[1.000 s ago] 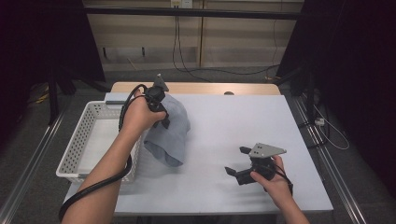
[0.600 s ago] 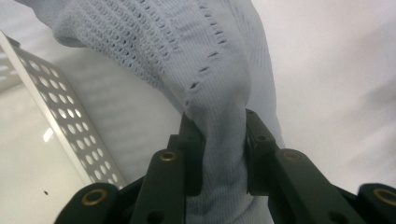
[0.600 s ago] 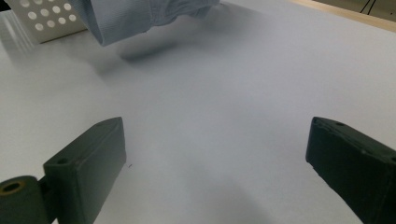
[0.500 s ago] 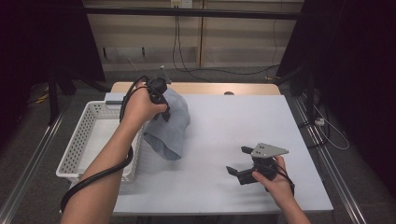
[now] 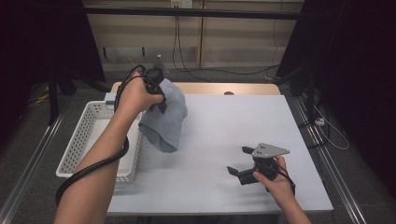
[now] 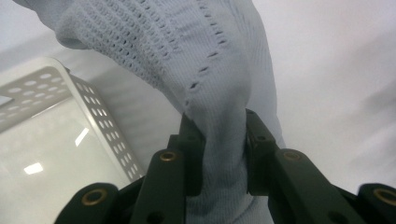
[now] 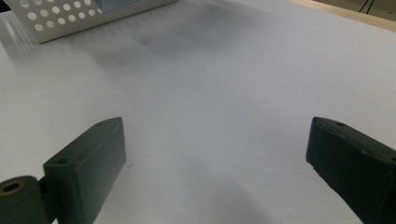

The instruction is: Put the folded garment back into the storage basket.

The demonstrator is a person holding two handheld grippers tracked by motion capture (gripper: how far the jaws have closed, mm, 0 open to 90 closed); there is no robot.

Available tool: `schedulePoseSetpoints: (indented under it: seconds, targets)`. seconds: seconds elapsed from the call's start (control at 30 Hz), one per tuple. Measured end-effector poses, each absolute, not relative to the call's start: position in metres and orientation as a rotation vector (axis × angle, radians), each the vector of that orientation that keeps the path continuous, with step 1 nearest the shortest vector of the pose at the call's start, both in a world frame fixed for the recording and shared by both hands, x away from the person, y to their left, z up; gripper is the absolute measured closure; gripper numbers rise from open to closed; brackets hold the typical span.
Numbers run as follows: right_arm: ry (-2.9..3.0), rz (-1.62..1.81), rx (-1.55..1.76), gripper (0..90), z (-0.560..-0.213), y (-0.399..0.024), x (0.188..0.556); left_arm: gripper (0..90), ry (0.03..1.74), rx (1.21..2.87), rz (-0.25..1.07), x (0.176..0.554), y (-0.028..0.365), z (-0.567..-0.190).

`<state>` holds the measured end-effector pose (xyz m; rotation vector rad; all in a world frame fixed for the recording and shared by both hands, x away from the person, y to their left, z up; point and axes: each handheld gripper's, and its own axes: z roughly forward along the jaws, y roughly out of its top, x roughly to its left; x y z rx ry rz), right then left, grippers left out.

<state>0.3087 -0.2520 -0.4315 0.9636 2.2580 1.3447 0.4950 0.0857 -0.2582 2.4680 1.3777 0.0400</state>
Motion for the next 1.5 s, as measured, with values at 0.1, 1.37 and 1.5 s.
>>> schedulePoseSetpoints:
  seconds: [0.1,1.37,1.5]
  targets:
    - [2.260,1.345,0.962,4.6,-0.432,-0.251,0.309,73.7,1.383,2.469,0.052,0.498,0.087,-0.255]
    - [2.266,1.342,0.964,4.6,-0.434,-0.252,0.309,73.9,1.455,2.445,0.140,0.517,0.114,-0.225]
    - [2.269,1.338,0.970,4.6,-0.434,-0.252,0.309,73.8,1.477,2.419,0.154,0.519,0.123,-0.225]
